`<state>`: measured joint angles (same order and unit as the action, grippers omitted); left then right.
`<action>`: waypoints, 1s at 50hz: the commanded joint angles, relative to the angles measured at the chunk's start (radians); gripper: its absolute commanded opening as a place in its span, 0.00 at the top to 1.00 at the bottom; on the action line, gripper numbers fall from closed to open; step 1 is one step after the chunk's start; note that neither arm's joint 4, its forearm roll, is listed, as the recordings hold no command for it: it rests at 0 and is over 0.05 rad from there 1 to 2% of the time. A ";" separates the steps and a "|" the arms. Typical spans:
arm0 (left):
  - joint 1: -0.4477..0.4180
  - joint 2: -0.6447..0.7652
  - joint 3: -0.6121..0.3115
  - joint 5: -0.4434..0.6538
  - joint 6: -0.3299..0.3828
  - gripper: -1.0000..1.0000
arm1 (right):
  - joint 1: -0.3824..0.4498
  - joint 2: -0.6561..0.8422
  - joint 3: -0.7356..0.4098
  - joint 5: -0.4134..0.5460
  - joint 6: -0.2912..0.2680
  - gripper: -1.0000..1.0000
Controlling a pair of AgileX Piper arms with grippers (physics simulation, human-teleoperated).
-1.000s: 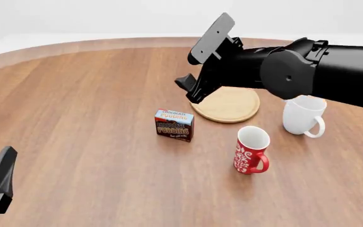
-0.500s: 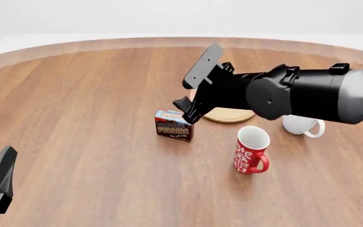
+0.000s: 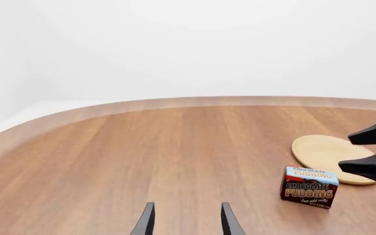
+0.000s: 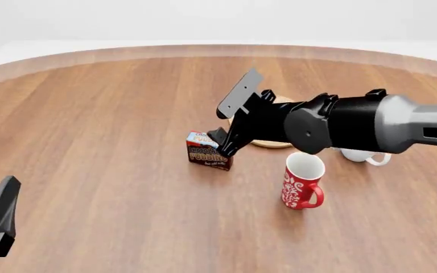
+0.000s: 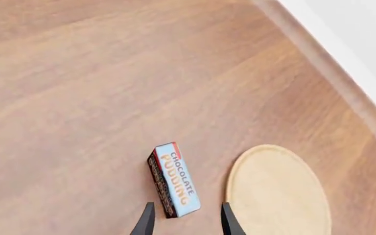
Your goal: Put the chocolate pudding to the left of the plate.
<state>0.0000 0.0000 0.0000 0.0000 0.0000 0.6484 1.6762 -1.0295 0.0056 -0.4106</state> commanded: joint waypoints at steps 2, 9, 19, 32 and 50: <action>0.000 0.000 0.000 0.000 0.000 0.00 | -0.004 0.059 -0.009 -0.034 0.017 0.00; 0.000 0.000 0.000 0.000 0.000 0.00 | 0.002 0.085 -0.011 -0.049 0.023 0.00; 0.000 0.000 0.000 0.000 0.000 0.00 | -0.028 0.140 -0.028 -0.065 0.014 0.00; 0.000 0.000 0.000 0.000 0.000 0.00 | -0.030 0.160 -0.030 -0.074 0.013 0.00; 0.000 0.000 0.000 0.000 0.000 0.00 | -0.027 0.221 -0.050 -0.101 0.023 0.00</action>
<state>0.0000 0.0000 0.0000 0.0000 0.0000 0.6236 1.8606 -1.0662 -0.0817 -0.3897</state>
